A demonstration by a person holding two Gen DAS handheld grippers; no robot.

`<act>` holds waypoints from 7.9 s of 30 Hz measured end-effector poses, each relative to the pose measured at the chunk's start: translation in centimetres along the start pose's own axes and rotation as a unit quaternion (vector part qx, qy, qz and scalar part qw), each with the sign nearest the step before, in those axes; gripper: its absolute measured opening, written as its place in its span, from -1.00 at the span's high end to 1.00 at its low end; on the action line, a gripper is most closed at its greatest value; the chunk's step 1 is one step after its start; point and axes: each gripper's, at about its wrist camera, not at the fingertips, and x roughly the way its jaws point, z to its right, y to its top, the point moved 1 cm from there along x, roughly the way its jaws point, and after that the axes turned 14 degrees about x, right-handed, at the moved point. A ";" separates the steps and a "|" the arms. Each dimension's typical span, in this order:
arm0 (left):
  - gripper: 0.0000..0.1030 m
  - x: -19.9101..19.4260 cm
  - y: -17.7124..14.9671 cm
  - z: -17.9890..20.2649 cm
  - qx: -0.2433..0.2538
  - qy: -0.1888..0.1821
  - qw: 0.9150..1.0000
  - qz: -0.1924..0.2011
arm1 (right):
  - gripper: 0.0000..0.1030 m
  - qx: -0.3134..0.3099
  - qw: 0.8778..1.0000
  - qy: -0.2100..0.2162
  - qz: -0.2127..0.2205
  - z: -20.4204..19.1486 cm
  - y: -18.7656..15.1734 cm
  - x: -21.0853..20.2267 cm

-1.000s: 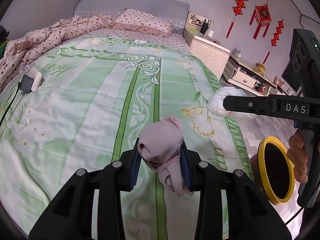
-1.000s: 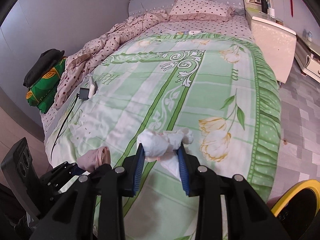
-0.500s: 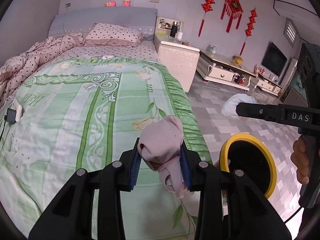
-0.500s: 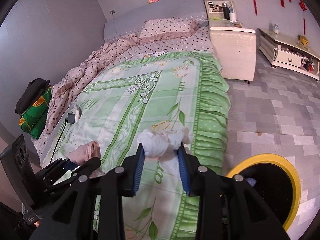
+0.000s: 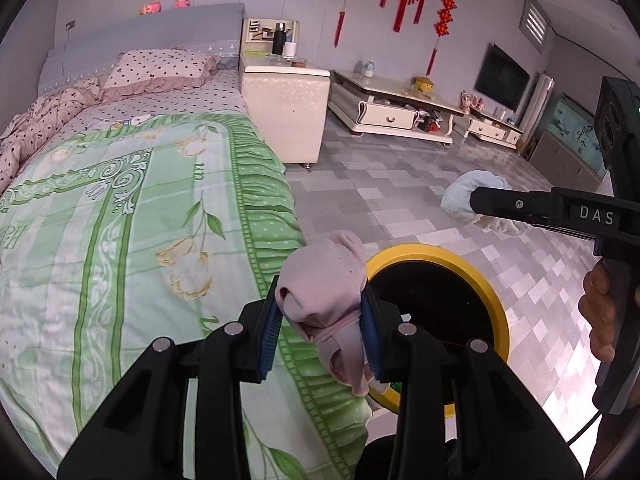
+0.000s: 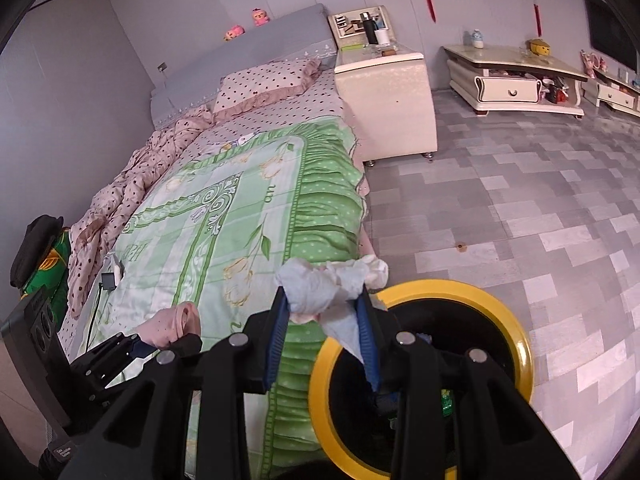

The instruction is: Collect trash

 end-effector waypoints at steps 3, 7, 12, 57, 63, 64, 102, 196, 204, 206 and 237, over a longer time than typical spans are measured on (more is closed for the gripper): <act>0.34 1.6 0.4 1.7 0.007 -0.009 1.000 -0.007 | 0.40 0.016 1.000 -0.006 0.002 2.0 0.2 -0.1; 0.33 3.9 0.6 3.4 0.014 -0.024 0.999 -0.019 | 0.40 0.033 0.999 -0.014 0.000 4.2 0.2 0.2; 0.32 6.6 0.3 4.9 0.020 -0.038 0.998 -0.035 | 0.39 0.054 0.998 -0.022 -0.009 6.8 0.1 1.3; -0.06 2.6 -3.9 -5.9 -0.063 -0.008 0.998 -0.014 | -0.11 0.076 0.996 -0.018 -0.047 3.1 -2.3 5.3; -0.06 0.1 -5.7 -10.7 -0.087 0.024 0.996 -0.007 | -0.11 0.046 0.997 -0.006 -0.064 -1.5 -3.4 7.2; -0.06 -0.3 -6.0 -11.5 -0.091 0.030 0.995 -0.007 | -0.11 0.041 0.997 -0.003 -0.068 -2.4 -3.7 7.6; -0.78 -8.3 -20.4 -28.9 -0.190 0.217 0.956 0.043 | -0.80 -0.079 0.996 0.017 0.033 -17.1 -13.2 13.7; -0.82 -14.3 -20.6 -18.2 -0.100 0.221 0.956 0.166 | -0.84 -0.071 0.971 -0.006 0.229 -14.6 -20.5 7.3; -0.82 -14.2 -20.7 -18.2 -0.100 0.220 0.956 0.165 | -0.84 -0.070 0.971 -0.006 0.228 -14.4 -20.5 7.4; -0.82 -14.2 -20.6 -18.2 -0.100 0.220 0.956 0.165 | -0.84 -0.070 0.971 -0.007 0.229 -14.4 -20.5 7.4; -0.82 -14.3 -20.6 -18.2 -0.100 0.220 0.956 0.165 | -0.84 -0.068 0.972 -0.007 0.225 -14.3 -20.5 7.4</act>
